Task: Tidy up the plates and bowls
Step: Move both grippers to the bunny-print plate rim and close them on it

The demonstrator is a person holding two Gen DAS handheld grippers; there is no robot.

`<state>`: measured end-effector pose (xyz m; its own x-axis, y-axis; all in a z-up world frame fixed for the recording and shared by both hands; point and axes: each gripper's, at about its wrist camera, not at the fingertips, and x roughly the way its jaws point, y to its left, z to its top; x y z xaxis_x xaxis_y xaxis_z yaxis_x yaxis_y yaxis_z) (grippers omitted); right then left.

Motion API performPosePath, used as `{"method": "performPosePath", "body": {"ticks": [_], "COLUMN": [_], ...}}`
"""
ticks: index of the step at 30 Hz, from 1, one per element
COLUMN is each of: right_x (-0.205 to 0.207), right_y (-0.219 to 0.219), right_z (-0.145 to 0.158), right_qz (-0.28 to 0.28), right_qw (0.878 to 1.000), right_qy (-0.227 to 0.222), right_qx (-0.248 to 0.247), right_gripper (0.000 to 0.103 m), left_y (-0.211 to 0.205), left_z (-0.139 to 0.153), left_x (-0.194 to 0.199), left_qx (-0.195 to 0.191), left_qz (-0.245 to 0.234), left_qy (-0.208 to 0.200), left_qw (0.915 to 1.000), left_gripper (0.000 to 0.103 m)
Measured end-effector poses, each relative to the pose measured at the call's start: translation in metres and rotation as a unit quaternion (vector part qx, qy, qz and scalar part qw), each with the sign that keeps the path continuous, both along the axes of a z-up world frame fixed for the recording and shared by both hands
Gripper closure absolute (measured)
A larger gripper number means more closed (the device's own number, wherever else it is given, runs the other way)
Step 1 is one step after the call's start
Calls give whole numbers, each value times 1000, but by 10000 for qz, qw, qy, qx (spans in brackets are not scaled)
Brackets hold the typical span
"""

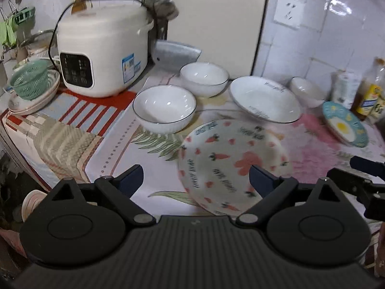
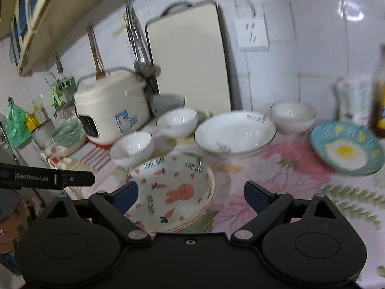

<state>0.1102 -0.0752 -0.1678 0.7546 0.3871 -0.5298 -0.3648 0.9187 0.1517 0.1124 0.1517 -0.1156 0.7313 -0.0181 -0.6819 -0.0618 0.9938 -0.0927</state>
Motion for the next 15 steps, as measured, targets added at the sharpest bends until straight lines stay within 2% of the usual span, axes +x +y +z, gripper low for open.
{"method": "performPosePath", "body": {"ticks": [2,8,10,12,15], "right_x": [13,41,48,53,61], "right_y": [5,17,18,19,21], "right_z": [-17,-62,-72,-78,-83], "right_qz": [69,130,130,158,182], "right_qw": [9999,9991,9989,9986,9986], "right_qy": [121,379,442,496,491], "right_qx": [17,-123,-130,-86,-55], "right_gripper": [11,20,28,32,45], "left_y": [7,18,19,20,21], "left_z": [-15,-55,-63,-69,-77], "left_x": [11,42,50,57,63], "left_qx": [-64,-171,-282,-335,-455], "left_qz": [0,-18,-37,-68,-93], "left_qy": [52,410,518,617,705], "left_qw": [10000,9990,9983,9975,9964], "left_gripper": [9,25,29,37,49]}}
